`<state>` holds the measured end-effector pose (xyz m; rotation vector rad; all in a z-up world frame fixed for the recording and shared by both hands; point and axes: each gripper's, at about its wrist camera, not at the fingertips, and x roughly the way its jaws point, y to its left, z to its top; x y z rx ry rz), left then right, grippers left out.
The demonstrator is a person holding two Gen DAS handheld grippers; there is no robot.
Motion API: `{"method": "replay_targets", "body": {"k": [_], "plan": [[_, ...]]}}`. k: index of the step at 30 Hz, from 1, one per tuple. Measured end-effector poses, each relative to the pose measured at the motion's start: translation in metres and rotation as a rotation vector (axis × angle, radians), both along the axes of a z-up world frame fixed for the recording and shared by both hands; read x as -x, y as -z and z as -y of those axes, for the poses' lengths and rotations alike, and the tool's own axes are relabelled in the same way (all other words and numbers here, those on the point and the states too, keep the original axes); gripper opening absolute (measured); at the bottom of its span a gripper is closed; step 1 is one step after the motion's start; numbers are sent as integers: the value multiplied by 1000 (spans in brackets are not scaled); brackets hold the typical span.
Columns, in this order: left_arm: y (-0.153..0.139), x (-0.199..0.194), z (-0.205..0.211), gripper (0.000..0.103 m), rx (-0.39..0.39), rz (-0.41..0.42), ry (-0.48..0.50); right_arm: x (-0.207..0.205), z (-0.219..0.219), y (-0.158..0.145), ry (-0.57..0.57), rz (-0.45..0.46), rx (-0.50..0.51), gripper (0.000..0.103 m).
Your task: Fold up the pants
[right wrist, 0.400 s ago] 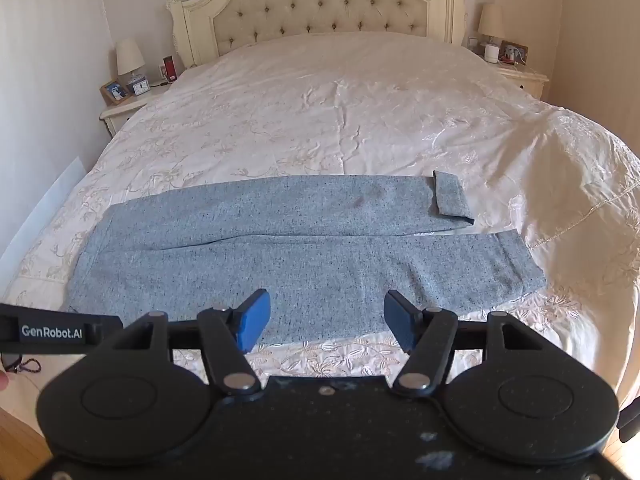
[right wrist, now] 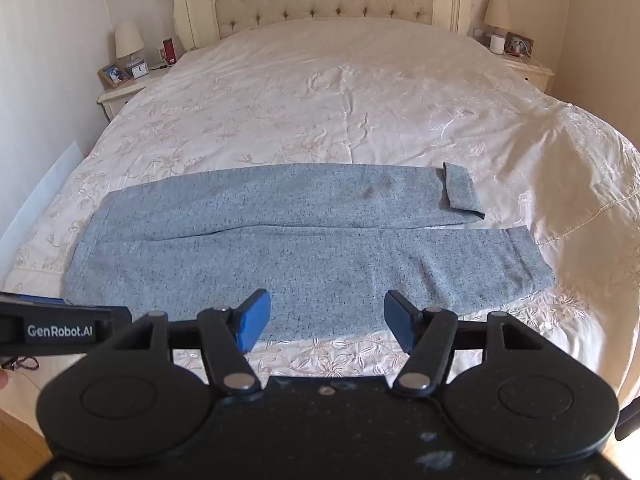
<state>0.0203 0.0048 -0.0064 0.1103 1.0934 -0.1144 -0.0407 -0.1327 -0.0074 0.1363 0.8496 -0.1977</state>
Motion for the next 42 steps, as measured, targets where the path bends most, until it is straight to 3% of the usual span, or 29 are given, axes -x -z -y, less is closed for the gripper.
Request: {"method": "replay_targets", "body": {"k": [42], "plan": [[15, -36, -1, 67, 3, -61, 6, -33, -6, 9, 13, -88, -3, 66]]}}
